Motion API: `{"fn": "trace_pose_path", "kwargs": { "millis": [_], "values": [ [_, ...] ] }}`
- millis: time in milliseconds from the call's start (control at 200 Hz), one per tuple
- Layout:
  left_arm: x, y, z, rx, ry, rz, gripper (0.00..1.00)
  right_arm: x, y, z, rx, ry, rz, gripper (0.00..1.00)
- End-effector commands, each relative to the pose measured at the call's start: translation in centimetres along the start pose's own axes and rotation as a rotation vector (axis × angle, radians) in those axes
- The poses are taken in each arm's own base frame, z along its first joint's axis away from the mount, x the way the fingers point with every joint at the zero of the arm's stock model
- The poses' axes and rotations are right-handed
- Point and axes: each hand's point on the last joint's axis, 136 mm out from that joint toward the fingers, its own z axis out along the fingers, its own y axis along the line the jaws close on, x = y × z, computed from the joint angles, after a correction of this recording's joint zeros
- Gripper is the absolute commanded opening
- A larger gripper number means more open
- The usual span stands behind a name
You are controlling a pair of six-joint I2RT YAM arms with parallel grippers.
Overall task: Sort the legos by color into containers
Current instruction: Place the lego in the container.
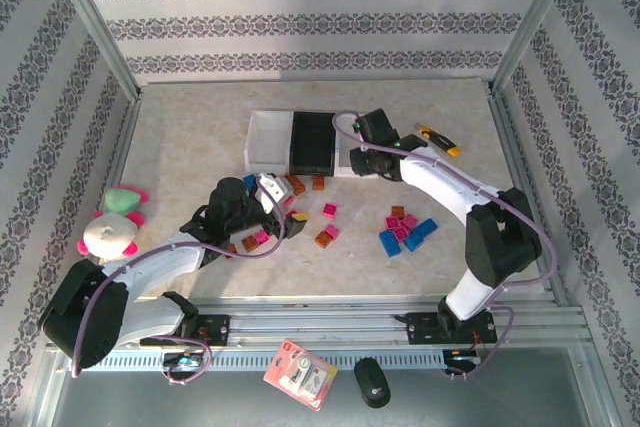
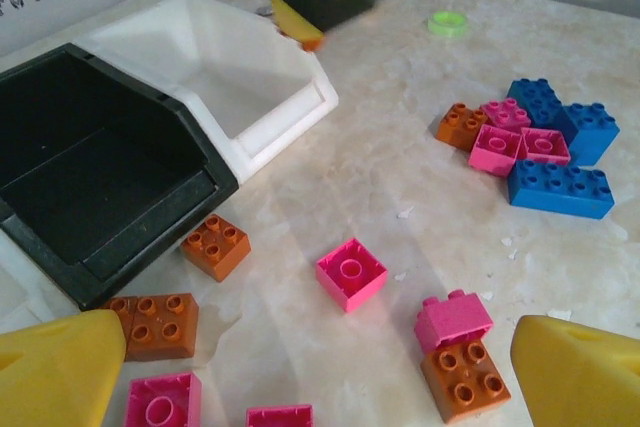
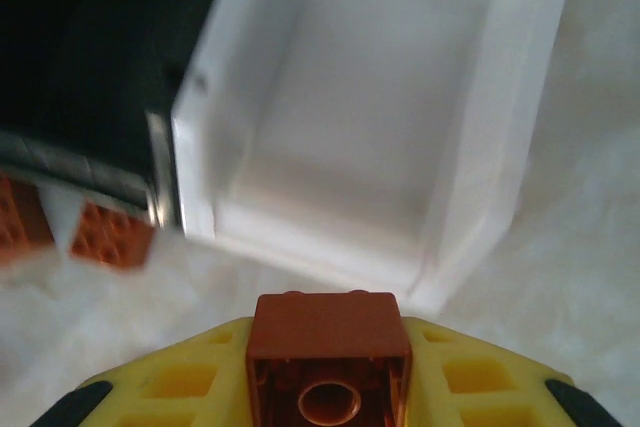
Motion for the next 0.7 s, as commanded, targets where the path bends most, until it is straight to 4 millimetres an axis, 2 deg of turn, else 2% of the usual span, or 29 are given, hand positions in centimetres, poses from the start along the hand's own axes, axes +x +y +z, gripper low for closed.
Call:
{"fn": "trace_pose_path", "kwargs": {
  "millis": [0, 145, 280, 370, 475, 620, 695],
  "values": [
    [-0.9, 0.2, 0.2, -0.026, -0.047, -0.026, 0.99, -4.6, -1.1, 1.8, 0.057, -0.127, 0.050, 0.28],
    [-1.0, 0.4, 0.2, -0.048, -0.045, -0.038, 0.99, -6.5, -1.4, 4.8, 0.071, -0.143, 0.059, 0.28],
    [-0.9, 0.6, 0.0, -0.066, -0.042, -0.040, 0.99, -6.4, -1.6, 7.8, 0.068, -0.119, 0.090, 0.29],
    [-0.8, 0.7, -0.1, -0.076, -0.038, -0.041, 0.99, -6.4, -1.5, 8.8, 0.061, -0.112, 0.096, 0.30],
    [-0.9, 0.9, -0.3, -0.089, -0.038, -0.044, 0.99, -6.8, -1.4, 8.5, 0.056, -0.119, 0.091, 0.35],
    [-0.9, 1.4, -0.5, -0.120, -0.028, -0.058, 0.99, -7.4, -1.4, 6.7, 0.049, -0.147, 0.076, 0.55],
    [-0.9, 2.5, -0.8, -0.186, -0.007, -0.092, 0.99, -7.8, -1.3, 5.0, 0.042, -0.173, 0.070, 0.64]
  ]
}}
